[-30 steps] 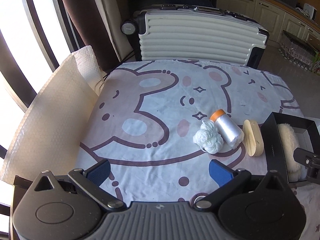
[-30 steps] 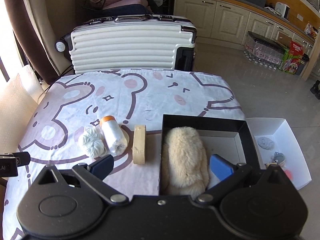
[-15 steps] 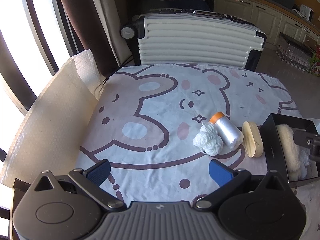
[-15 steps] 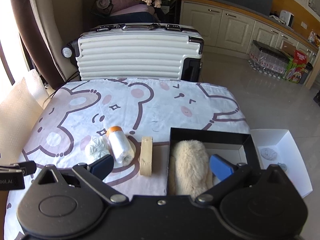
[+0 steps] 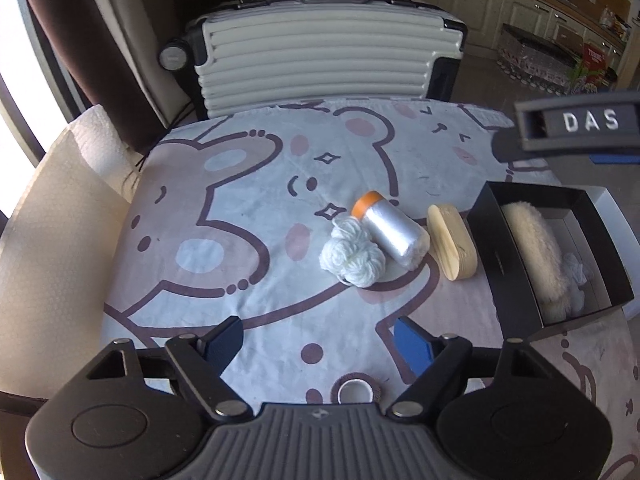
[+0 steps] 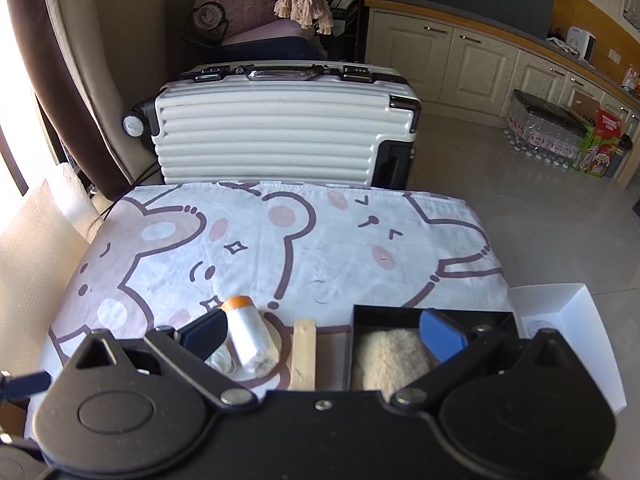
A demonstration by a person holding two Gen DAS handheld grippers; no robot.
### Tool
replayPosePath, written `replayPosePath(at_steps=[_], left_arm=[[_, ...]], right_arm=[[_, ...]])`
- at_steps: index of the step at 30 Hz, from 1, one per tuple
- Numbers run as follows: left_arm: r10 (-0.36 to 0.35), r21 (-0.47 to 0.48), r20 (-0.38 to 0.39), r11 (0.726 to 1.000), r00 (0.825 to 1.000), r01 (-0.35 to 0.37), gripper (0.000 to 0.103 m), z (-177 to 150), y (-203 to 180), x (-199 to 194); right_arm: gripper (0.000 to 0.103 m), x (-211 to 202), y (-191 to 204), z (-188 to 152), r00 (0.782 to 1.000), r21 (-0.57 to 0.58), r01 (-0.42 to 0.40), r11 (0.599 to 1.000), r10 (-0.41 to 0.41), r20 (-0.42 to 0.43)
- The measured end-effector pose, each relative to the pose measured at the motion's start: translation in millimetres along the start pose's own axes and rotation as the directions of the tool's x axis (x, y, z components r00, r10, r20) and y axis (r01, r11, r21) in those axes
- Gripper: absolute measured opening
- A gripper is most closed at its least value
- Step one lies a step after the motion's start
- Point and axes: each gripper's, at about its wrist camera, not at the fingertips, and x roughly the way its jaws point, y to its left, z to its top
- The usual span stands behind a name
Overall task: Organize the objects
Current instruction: 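Move the left tool toward the brown tape roll while the right tool approaches the wooden block, then close the left tool on the tape roll while the right tool grasps the wooden block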
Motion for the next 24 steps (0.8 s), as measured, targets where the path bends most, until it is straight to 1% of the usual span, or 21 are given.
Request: replayPosePath(at_steps=[1,2,4,6,8,10,11,12,13,14,18,22,24], left_arm=[[-0.005,0.014,-0.015,1.0,1.0,0.005,0.075,-0.4,-2.8,4.0],[-0.013,0.028,-0.031,1.0,0.999,0.014,0.071,-1.3,-5.5,9.0],[-0.03,0.044,-0.062,0.998,0.998,0.033,0.068,-2.8,-9.1,17.4],[-0.038,0.059,-0.085,0.997,0.996,0.043,0.065,-4.1,-11.2,24.6],[-0.045,0.067,-0.107,0.996,0.993,0.052,0.061,-4.7,-12.0,31.2],[-0.054,0.074,-0.135,0.995,0.989,0.064,0.058,-5.2,-12.4,38.7],[-0.056,0.081,-0.146,0.994,0.988,0.068,0.055,-5.8,-13.0,41.8],[-0.057,0.09,-0.157,0.993,0.986,0.072,0.054,-6.6,-13.6,44.9],[-0.059,0.099,-0.167,0.992,0.984,0.077,0.053,-7.1,-14.3,47.4],[-0.062,0.106,-0.176,0.991,0.982,0.082,0.051,-8.0,-14.7,49.8],[-0.063,0.143,-0.207,0.985,0.976,0.094,0.05,-12.2,-17.4,58.8],[-0.049,0.21,-0.246,0.972,0.968,0.103,0.05,-20.4,-24.3,68.5],[-0.042,0.228,-0.261,0.968,0.964,0.104,0.05,-23.5,-25.4,72.9]], right_arm=[[0.1,4.0,0.7,-0.7,1.0,0.004,-0.003,1.0,0.003,-0.001],[0.089,8.2,1.2,-1.9,1.0,0.006,-0.009,1.0,0.009,-0.002],[0.082,20.7,1.6,-4.9,0.999,0.015,-0.03,0.999,0.03,-0.032],[0.078,32.8,2.4,-8.5,0.996,0.022,-0.053,0.998,0.054,-0.064],[0.067,43.1,4.8,-11.0,0.993,0.011,-0.072,0.997,0.072,-0.09],[0.061,53.1,6.8,-12.8,0.989,0.007,-0.093,0.996,0.093,-0.114],[0.056,57.8,7.2,-13.4,0.988,0.011,-0.096,0.995,0.097,-0.124],[0.054,62.4,7.5,-13.8,0.986,0.016,-0.094,0.995,0.096,-0.135],[0.047,67.2,7.5,-14.4,0.985,0.02,-0.09,0.996,0.091,-0.147],[0.042,71.5,7.3,-14.9,0.983,0.026,-0.088,0.996,0.091,-0.157],[0.04,89.5,5.7,-17.0,0.973,0.055,-0.105,0.993,0.114,-0.199],[0.039,105.2,7.8,-20.1,0.967,0.043,-0.099,0.994,0.106,-0.233],[0.038,112.0,8.9,-22.1,0.964,0.035,-0.09,0.995,0.096,-0.248]])
